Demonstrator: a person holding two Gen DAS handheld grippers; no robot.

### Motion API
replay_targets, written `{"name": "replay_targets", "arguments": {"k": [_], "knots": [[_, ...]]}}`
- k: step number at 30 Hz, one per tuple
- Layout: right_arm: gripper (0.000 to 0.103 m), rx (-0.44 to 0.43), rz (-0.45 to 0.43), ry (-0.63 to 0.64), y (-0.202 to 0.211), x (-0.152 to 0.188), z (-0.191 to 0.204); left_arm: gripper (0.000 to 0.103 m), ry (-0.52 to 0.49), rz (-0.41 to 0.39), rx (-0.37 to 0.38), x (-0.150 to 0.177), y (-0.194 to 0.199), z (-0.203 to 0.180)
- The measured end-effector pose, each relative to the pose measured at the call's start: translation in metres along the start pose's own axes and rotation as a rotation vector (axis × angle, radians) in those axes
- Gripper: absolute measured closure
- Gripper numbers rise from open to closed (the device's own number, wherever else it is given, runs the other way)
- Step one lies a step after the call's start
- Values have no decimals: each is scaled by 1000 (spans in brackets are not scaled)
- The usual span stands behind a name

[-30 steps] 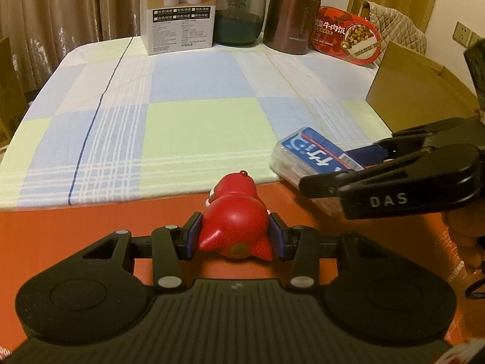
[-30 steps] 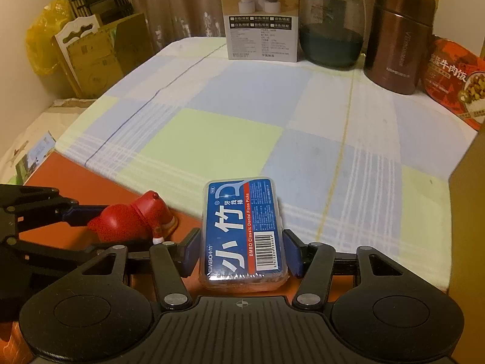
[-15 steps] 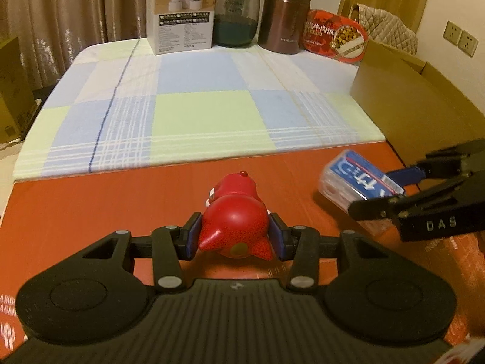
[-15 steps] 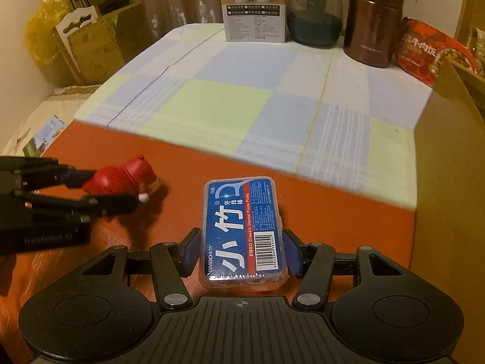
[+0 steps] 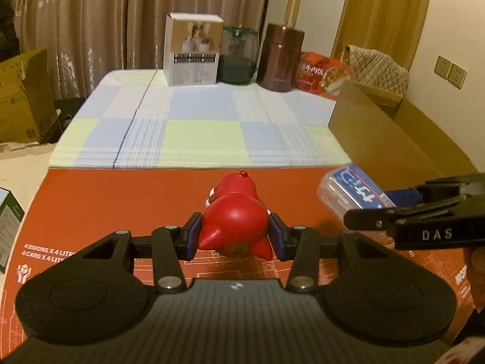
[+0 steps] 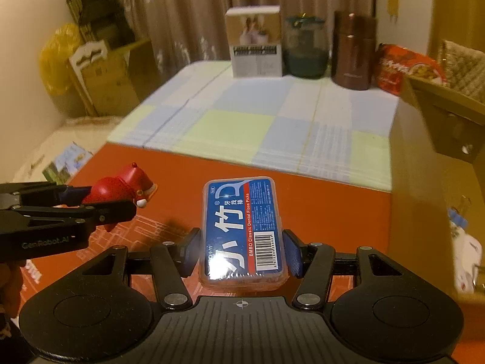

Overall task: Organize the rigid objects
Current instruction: 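Lift and carry the red toy and toothpick box over the cardboard box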

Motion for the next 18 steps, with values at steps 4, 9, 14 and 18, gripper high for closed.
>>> {"name": "replay_targets", "arguments": {"k": [4, 9, 14, 18], "knots": [[50, -4, -37, -54, 31, 14, -4, 62, 20, -27, 9, 1, 25, -14], [50, -3, -83, -90, 69, 26, -6, 62, 22, -64, 28, 0, 57, -38], [50, 26, -125, -111, 108, 36, -12, 62, 20, -84, 45, -2, 79, -64], [50, 57, -148, -130, 136, 52, -21, 62, 21, -89, 55, 1, 90, -81]]}}
Point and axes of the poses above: each gripper's, at about its wrist camera, not at the fingertips, and y roughly against the way its jaws point, z to its left, x to its underside, the point moved 4 cm from there along -y, roughly the way its jaws point, and after that the axes turned 10 degrees about z, right-handed, at the moved point
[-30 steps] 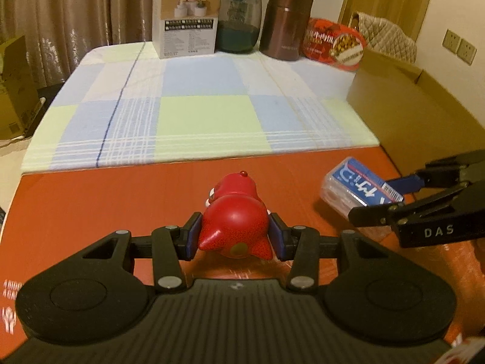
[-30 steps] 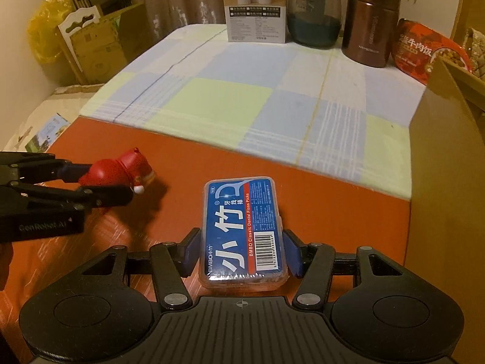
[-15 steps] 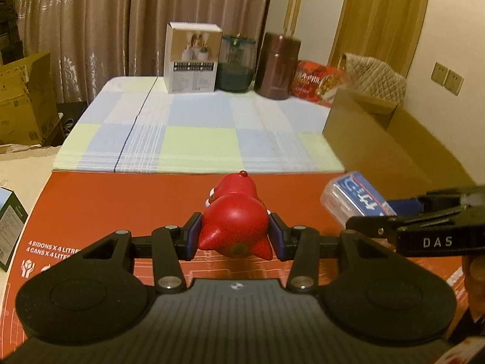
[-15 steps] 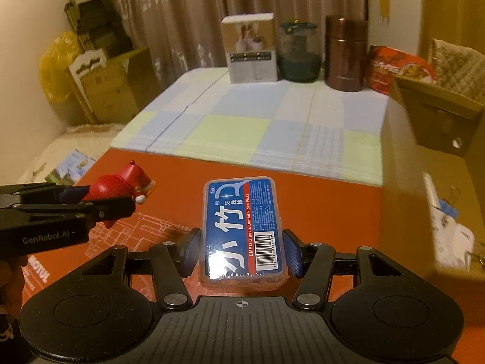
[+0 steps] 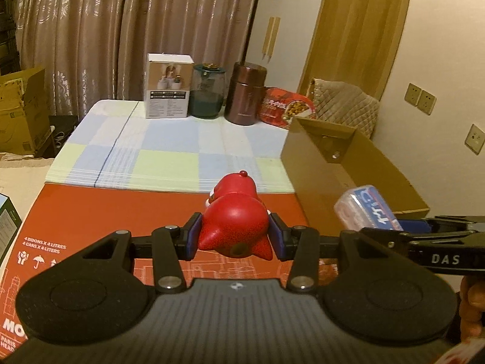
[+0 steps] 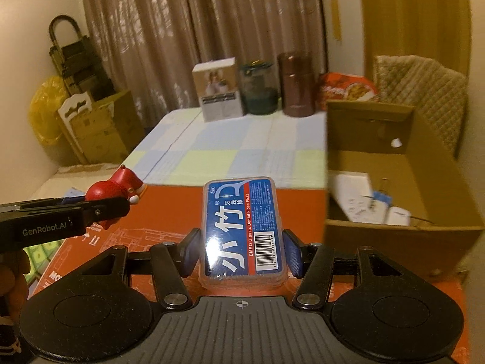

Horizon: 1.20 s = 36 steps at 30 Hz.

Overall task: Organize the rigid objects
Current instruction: 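Lift and carry the red toy and toothpick box over the cardboard box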

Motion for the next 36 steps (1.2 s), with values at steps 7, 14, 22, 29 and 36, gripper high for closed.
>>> {"name": "replay_targets", "arguments": {"k": [7, 14, 22, 29, 36], "knots": [[50, 85, -21, -30, 39, 14, -26, 62, -17, -2, 32, 6, 15, -30], [50, 131, -27, -48, 61, 24, -45, 62, -32, -3, 71, 5, 16, -54], [50, 187, -22, -103, 75, 26, -83, 62, -82, 17, 125, -10, 3, -93], [50, 206, -22, -136, 79, 10, -113, 62, -125, 30, 166, -29, -16, -127], [50, 213, -8, -133, 73, -4, -128, 62, -149, 44, 180, -44, -36, -147]]}}
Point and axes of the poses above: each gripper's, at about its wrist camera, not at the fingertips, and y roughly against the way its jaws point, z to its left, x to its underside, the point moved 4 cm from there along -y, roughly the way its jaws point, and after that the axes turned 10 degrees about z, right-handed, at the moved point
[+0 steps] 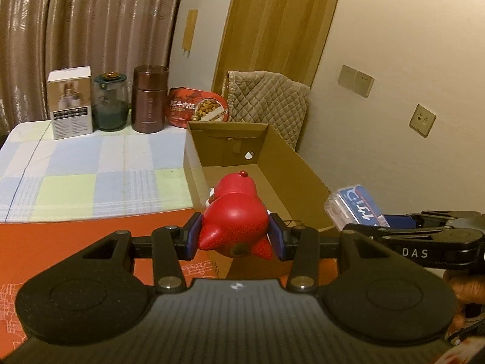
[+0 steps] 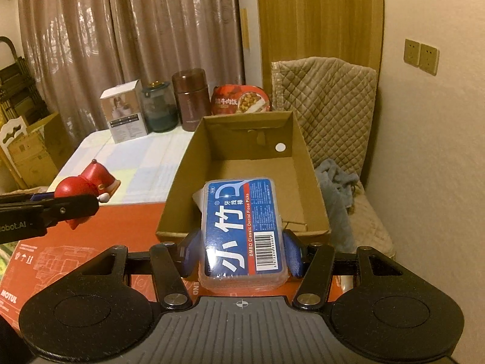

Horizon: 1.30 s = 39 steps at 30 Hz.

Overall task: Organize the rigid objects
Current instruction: 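Lift and carry the red toy and toothpick box over the cardboard box, then lower the red toy into the box and open the left gripper while the right lowers the toothpick box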

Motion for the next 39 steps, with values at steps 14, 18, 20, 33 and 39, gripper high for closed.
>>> {"name": "replay_targets", "arguments": {"k": [14, 18, 20, 33, 39], "knots": [[50, 2, 26, 24, -37, -29, -22, 62, -35, 62, 18, -27, -52, -11], [50, 5, 42, 33, -51, -40, -32, 62, -29, 82, 14, -37, -70, -9], [50, 1, 56, 31, -59, -46, -37, 62, -24, 90, 11, -45, -79, -8], [50, -17, 102, 64, -106, -87, -58, 62, -31, 136, -3, -94, -134, -4], [50, -28, 130, 95, -126, -102, -58, 62, -50, 164, -8, -108, -162, -1]]}}
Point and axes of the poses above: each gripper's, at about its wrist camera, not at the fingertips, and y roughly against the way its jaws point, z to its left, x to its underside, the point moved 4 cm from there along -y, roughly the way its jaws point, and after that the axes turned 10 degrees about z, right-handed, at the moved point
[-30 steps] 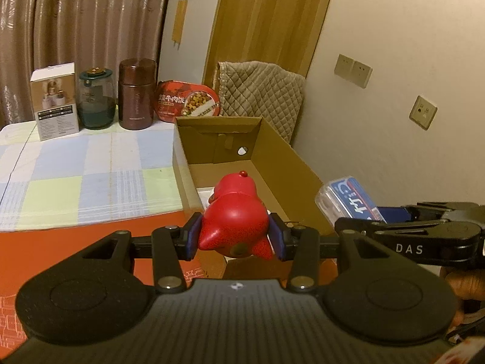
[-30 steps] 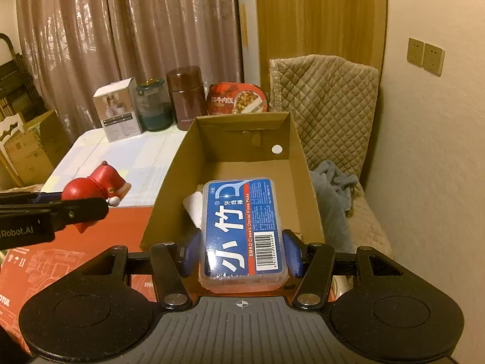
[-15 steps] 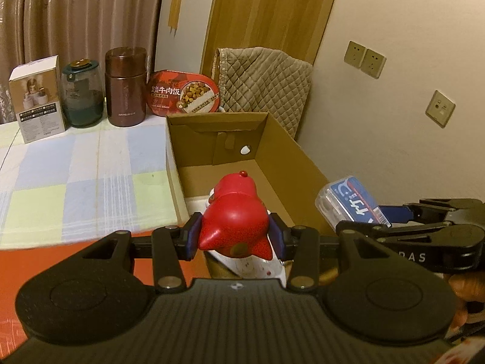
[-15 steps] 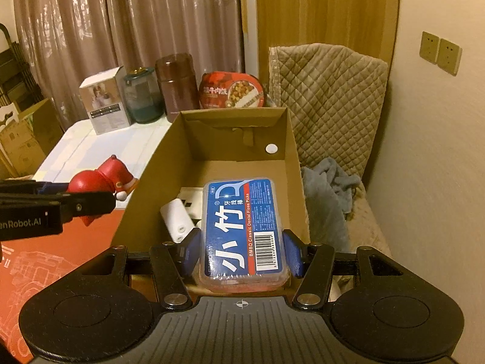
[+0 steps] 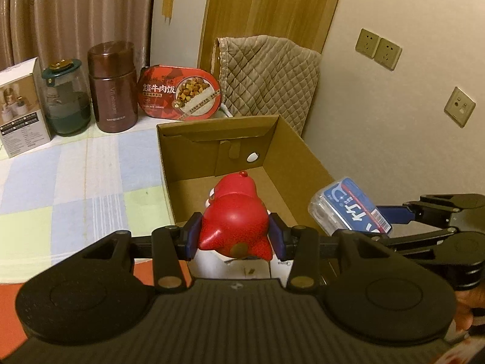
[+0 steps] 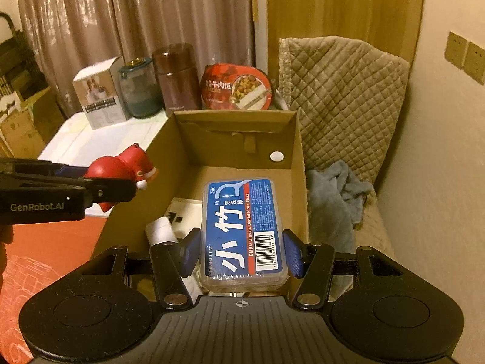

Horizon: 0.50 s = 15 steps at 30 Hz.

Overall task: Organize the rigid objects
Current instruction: 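Lower the red toy into the box and open the left gripper while the right lowers the toothpick box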

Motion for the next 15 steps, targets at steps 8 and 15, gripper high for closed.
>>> {"name": "replay_targets", "arguments": {"k": [8, 15], "knots": [[50, 4, 35, 59, -27, -24, -3, 62, -16, 27, -4, -22, -28, 7], [50, 18, 69, 90, -50, -31, -5, 62, -32, 68, -17, -28, -54, 14]]}}
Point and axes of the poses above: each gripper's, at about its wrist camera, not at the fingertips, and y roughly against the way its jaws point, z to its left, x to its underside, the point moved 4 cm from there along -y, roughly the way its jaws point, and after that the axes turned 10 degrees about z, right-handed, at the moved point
